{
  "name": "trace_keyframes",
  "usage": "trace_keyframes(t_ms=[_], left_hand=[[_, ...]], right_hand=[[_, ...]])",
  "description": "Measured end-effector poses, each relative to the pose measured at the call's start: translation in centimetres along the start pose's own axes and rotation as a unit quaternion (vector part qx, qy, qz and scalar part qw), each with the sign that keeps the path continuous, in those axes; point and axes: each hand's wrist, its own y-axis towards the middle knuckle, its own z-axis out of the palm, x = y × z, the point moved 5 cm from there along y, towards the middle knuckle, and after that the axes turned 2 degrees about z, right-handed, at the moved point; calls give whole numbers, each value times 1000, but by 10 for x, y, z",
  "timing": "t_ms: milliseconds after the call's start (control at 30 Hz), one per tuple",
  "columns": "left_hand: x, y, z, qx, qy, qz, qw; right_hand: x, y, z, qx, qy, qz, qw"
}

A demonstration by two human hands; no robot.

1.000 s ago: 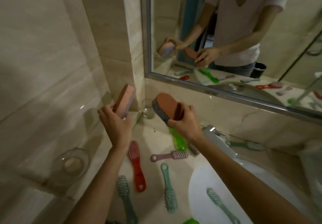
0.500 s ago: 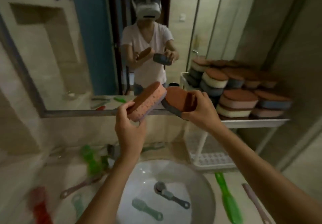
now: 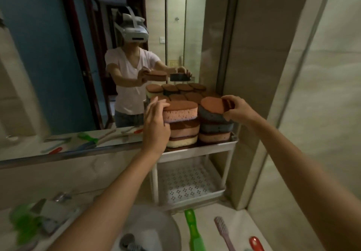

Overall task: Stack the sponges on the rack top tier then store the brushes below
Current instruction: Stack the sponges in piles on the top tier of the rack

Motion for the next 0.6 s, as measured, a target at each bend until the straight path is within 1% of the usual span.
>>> trace_keyframes(t_ms=[67,167,300,433,600], left_hand=[[-1,6,11,7,20,18,1000],[5,9,22,17,34,2,999],[9,13,32,26,33,-3,999],[15,15,39,21,29,-6,999],[22,5,44,37,17,-14,999]], right_hand=[[-7,9,-3,15,17,4,1000],[-13,21,-5,20,25,7,999],[-12,34,0,41,18,9,999],[-13,40,8,46,2,0,999],[-18,41,11,50,-2,-7,999]])
